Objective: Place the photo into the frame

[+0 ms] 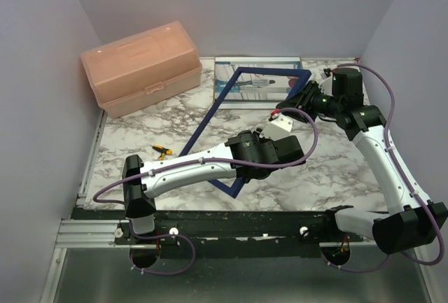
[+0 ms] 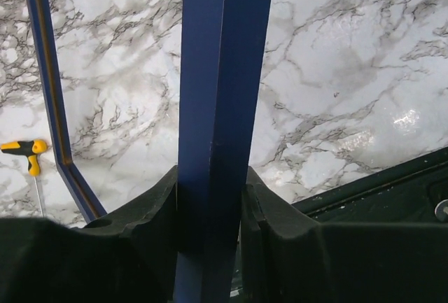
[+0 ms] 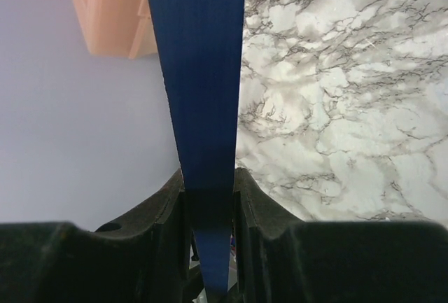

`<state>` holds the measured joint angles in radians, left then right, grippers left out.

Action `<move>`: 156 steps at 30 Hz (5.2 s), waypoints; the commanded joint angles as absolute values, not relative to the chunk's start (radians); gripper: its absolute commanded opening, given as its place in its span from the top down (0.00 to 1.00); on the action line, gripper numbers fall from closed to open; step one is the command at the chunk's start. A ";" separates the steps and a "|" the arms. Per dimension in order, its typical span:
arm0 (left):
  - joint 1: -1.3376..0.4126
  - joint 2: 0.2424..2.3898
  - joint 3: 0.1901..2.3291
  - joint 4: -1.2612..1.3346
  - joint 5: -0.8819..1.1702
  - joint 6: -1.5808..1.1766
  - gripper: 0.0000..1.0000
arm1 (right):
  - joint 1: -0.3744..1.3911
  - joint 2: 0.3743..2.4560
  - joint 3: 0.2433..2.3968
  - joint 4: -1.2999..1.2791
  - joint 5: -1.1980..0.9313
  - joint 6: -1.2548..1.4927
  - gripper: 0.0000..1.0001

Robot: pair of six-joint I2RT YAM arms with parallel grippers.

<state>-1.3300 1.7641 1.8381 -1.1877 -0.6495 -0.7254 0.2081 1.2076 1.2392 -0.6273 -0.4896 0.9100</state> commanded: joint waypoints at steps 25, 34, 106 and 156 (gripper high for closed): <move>-1.052 0.960 1.202 -0.517 -0.205 -0.779 1.00 | 0.201 1.047 1.024 -0.513 -0.478 0.858 0.00; -0.960 0.892 1.137 -0.302 -0.039 -0.798 1.00 | 0.201 1.071 0.919 -0.504 -0.479 0.814 0.00; -0.626 1.134 0.674 -0.226 0.150 -0.920 1.00 | 0.207 1.287 0.762 -0.498 -0.009 0.579 0.12; -0.686 1.001 0.781 -0.553 -0.216 -0.754 0.06 | 0.207 1.368 0.640 -0.437 -0.096 0.618 0.99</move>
